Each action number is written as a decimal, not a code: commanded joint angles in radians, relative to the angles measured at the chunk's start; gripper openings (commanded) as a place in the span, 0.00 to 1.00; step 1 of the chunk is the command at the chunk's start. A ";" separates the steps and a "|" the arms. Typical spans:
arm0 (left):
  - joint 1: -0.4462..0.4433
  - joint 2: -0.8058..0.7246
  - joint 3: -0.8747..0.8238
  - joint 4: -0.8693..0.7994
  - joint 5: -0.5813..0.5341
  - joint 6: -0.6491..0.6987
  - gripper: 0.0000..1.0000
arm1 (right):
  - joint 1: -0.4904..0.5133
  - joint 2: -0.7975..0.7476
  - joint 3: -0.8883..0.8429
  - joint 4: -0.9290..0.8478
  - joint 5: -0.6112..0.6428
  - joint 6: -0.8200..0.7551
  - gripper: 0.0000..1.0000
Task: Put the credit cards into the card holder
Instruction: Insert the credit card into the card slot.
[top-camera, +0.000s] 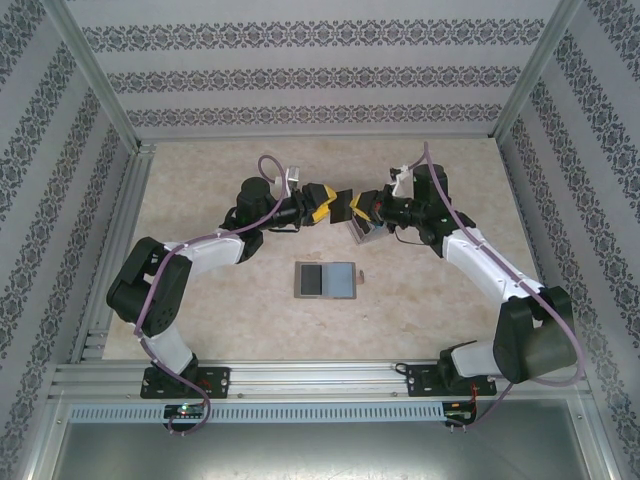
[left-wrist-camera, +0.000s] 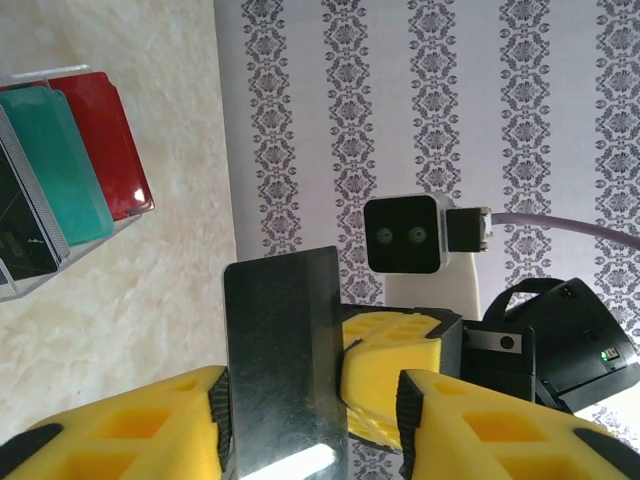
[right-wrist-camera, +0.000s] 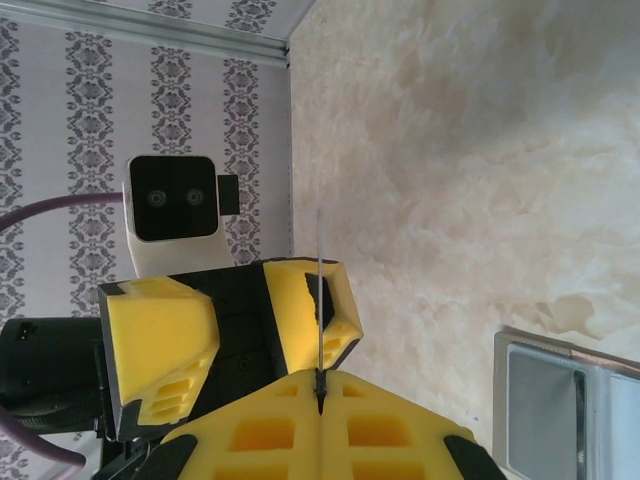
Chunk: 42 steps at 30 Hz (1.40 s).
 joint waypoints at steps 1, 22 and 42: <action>-0.010 0.006 0.020 0.021 0.040 0.010 0.42 | -0.010 0.008 -0.020 0.079 -0.028 0.037 0.00; -0.023 -0.158 -0.149 -0.404 -0.128 0.153 0.00 | 0.025 0.008 -0.134 -0.158 0.127 -0.199 0.25; -0.050 -0.216 -0.230 -0.633 -0.247 -0.008 0.00 | 0.192 0.082 -0.137 -0.250 0.287 -0.291 0.29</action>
